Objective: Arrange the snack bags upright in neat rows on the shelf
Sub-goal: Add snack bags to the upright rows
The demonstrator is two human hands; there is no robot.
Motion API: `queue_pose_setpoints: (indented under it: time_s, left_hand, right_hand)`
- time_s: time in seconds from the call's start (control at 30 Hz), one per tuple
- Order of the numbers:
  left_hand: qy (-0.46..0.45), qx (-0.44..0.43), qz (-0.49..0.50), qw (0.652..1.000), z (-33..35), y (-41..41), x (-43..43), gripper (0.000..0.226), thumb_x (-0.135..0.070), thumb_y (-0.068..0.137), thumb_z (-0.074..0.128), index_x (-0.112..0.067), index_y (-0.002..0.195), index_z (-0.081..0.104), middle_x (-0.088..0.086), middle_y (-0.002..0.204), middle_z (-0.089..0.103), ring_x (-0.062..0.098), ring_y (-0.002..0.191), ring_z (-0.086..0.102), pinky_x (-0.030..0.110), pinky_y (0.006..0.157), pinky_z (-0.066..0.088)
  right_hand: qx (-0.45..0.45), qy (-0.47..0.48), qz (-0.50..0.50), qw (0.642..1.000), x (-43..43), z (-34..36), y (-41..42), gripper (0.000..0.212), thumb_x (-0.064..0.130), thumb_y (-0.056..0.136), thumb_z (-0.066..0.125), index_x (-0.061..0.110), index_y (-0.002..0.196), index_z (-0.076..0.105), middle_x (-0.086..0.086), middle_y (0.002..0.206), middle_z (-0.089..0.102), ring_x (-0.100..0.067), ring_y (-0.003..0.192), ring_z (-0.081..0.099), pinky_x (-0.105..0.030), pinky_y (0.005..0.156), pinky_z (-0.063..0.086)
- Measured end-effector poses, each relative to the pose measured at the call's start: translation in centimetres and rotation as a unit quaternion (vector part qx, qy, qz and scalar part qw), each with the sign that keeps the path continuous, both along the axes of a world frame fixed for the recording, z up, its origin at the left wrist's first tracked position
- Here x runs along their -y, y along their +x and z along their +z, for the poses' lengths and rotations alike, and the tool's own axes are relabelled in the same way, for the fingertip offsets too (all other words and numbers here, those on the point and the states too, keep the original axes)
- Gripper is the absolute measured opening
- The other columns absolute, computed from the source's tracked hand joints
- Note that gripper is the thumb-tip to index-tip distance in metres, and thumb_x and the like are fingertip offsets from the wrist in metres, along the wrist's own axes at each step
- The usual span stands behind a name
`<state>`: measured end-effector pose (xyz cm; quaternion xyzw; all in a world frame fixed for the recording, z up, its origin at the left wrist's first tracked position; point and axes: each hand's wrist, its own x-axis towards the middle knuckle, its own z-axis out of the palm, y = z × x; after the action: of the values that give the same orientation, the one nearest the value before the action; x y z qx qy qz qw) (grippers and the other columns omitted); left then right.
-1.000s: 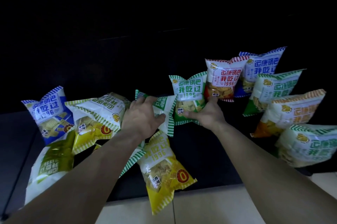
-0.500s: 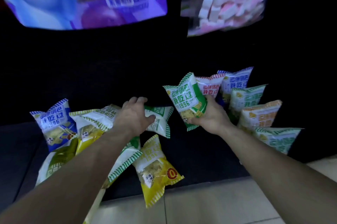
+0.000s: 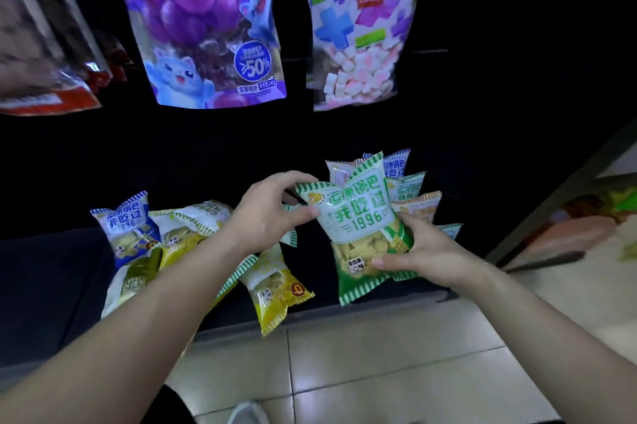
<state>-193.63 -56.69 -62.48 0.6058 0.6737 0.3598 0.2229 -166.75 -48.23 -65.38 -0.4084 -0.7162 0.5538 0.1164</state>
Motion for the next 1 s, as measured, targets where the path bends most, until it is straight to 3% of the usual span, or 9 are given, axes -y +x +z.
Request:
queue_pose_setpoints:
  time_s: [0.07, 0.2, 0.33, 0.4, 0.5, 0.67, 0.8, 0.9, 1.0]
  left_hand:
    - [0.005, 0.038, -0.001, 0.999, 0.5, 0.4, 1.1, 0.024, -0.036, 0.083, 0.073, -0.042, 0.104, 0.063, -0.014, 0.092, 0.063, -0.001, 0.081, 0.063, 0.015, 0.07, 0.046]
    - [-0.017, 0.042, -0.012, 0.999, 0.6, 0.9, 2.3, 0.021, -0.043, 0.08, 0.074, -0.043, 0.096, 0.062, -0.011, 0.087, 0.063, -0.001, 0.08, 0.062, 0.013, 0.067, 0.046]
    - [-0.084, 0.06, -0.038, 0.994, 0.8, 1.8, 1.5, 0.05, -0.057, 0.059, 0.085, -0.039, 0.101, 0.063, -0.016, 0.101, 0.066, 0.0, 0.092, 0.063, 0.018, 0.074, 0.05]
    - [-0.121, 0.023, -0.065, 0.99, 0.3, 2.6, 0.6, 0.064, -0.061, 0.055, 0.085, -0.042, 0.11, 0.06, -0.021, 0.115, 0.059, 0.0, 0.104, 0.056, 0.017, 0.08, 0.046]
    - [-0.145, -0.017, -0.081, 0.986, -0.9, 3.5, -0.5, 0.087, -0.07, 0.049, 0.082, -0.045, 0.126, 0.051, -0.017, 0.13, 0.051, 0.009, 0.116, 0.05, 0.029, 0.091, 0.046]
    - [-0.127, -0.121, -0.041, 0.984, -3.6, 3.6, -3.1, 0.087, -0.071, 0.051, 0.08, -0.044, 0.128, 0.048, -0.01, 0.135, 0.051, 0.016, 0.114, 0.052, 0.035, 0.082, 0.048]
    - [-0.153, -0.234, -0.019, 0.96, -6.4, 2.9, -6.3, 0.09, -0.07, 0.054, 0.079, -0.041, 0.132, 0.044, -0.003, 0.12, 0.06, 0.017, 0.089, 0.055, 0.032, 0.06, 0.041]
    - [-0.165, -0.271, -0.007, 0.948, -8.4, 2.0, -9.3, 0.092, -0.071, 0.055, 0.078, -0.039, 0.133, 0.043, -0.004, 0.105, 0.064, 0.014, 0.081, 0.057, 0.03, 0.058, 0.042]
    - [-0.171, -0.287, 0.011, 0.942, -10.7, 1.7, -12.1, 0.091, -0.068, 0.056, 0.08, -0.035, 0.134, 0.044, -0.011, 0.077, 0.055, 0.014, 0.074, 0.059, 0.029, 0.055, 0.043]
  right_hand:
    - [-0.003, -0.025, 0.024, 0.999, 1.0, 0.1, 1.2, 0.078, 0.044, 0.06, 0.09, 0.033, 0.129, 0.054, 0.014, 0.116, 0.072, -0.008, 0.108, 0.067, -0.033, 0.1, 0.048]
    - [-0.008, -0.039, 0.05, 0.998, 1.9, 0.0, 2.4, 0.068, 0.037, 0.069, 0.087, 0.043, 0.126, 0.049, 0.027, 0.113, 0.069, 0.003, 0.105, 0.065, -0.017, 0.089, 0.05]
    - [-0.016, -0.044, 0.048, 0.998, 1.7, -0.5, 2.7, 0.082, 0.029, 0.069, 0.089, 0.031, 0.137, 0.044, 0.016, 0.117, 0.07, -0.007, 0.108, 0.067, -0.021, 0.087, 0.053]
    - [-0.011, -0.04, 0.055, 0.998, 1.3, -1.0, 2.7, 0.087, 0.029, 0.066, 0.092, 0.032, 0.138, 0.043, 0.014, 0.119, 0.07, -0.008, 0.109, 0.067, -0.027, 0.09, 0.054]
    - [0.005, -0.023, 0.05, 0.998, 0.4, -2.1, 2.8, 0.093, 0.036, 0.06, 0.094, 0.033, 0.138, 0.043, 0.012, 0.122, 0.068, -0.008, 0.11, 0.066, -0.035, 0.095, 0.053]
    - [0.084, 0.089, 0.02, 0.992, -1.8, -3.7, 2.4, 0.085, 0.048, 0.069, 0.086, 0.04, 0.14, 0.039, 0.022, 0.119, 0.055, -0.005, 0.109, 0.057, -0.021, 0.084, 0.046]
    - [0.161, 0.144, -0.005, 0.976, -4.6, -5.2, 2.6, 0.083, 0.051, 0.078, 0.077, 0.033, 0.147, 0.035, 0.012, 0.12, 0.05, -0.013, 0.108, 0.053, -0.028, 0.085, 0.044]
    - [0.197, 0.159, -0.001, 0.967, -6.4, -6.3, 2.9, 0.079, 0.049, 0.081, 0.075, 0.031, 0.147, 0.035, 0.006, 0.129, 0.051, -0.012, 0.109, 0.051, -0.027, 0.084, 0.043]
    - [0.226, 0.198, -0.014, 0.954, -8.4, -7.1, 2.9, 0.074, 0.048, 0.084, 0.072, 0.028, 0.146, 0.037, 0.001, 0.135, 0.05, -0.017, 0.116, 0.051, -0.033, 0.09, 0.046]
